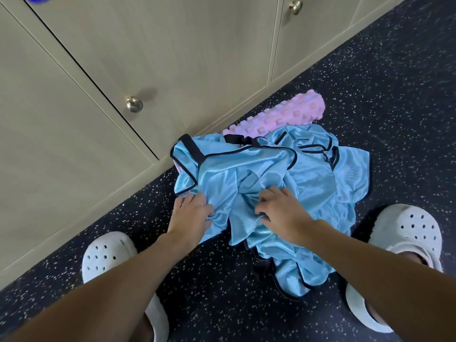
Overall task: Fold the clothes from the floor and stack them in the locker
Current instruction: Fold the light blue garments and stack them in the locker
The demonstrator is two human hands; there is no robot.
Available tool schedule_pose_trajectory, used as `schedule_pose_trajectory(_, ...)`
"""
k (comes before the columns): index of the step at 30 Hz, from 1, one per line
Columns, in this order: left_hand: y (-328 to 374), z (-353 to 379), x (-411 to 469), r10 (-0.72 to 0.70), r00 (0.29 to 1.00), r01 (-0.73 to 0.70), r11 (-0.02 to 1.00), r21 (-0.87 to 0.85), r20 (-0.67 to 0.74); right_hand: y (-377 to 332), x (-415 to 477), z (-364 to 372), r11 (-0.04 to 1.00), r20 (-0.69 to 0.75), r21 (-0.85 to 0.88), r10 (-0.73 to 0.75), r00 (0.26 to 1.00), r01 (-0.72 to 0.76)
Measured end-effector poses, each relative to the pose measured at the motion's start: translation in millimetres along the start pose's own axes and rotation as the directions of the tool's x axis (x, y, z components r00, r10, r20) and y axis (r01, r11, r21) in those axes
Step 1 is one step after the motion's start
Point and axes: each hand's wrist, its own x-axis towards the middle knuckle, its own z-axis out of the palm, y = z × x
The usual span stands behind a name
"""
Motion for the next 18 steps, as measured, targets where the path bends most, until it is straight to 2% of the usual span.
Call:
schedule_pose_trajectory(3,-3,-12,-1,-0.018,0.992,-0.019,0.957,-0.288,-0.125,4,3,-5,0.996,-0.066,0.069,0.062,0.996,-0.058)
schedule_pose_trajectory(6,0,-53,4,-0.109,0.988,0.03,0.829,-0.558,-0.109,7,7,-23,0.977,-0.166,0.177,0.152,0.974,-0.122)
schedule_pose_trajectory(11,12,-142,13,-0.115,0.953,-0.054,0.845,-0.531,-0.28,-2,9,-79,0.947,-0.235,0.286,0.217,0.947,-0.146)
schedule_pose_trajectory(15,31,-215,2,-0.108,0.905,-0.161,0.809,-0.566,-0.412,-33,2,-146,0.861,-0.341,0.506,0.256,0.905,-0.053)
schedule_pose_trajectory(18,47,-269,-14,-0.134,0.854,-0.227,0.773,-0.592,-0.503,-65,-11,-201,0.788,-0.421,0.611,0.245,0.874,0.074)
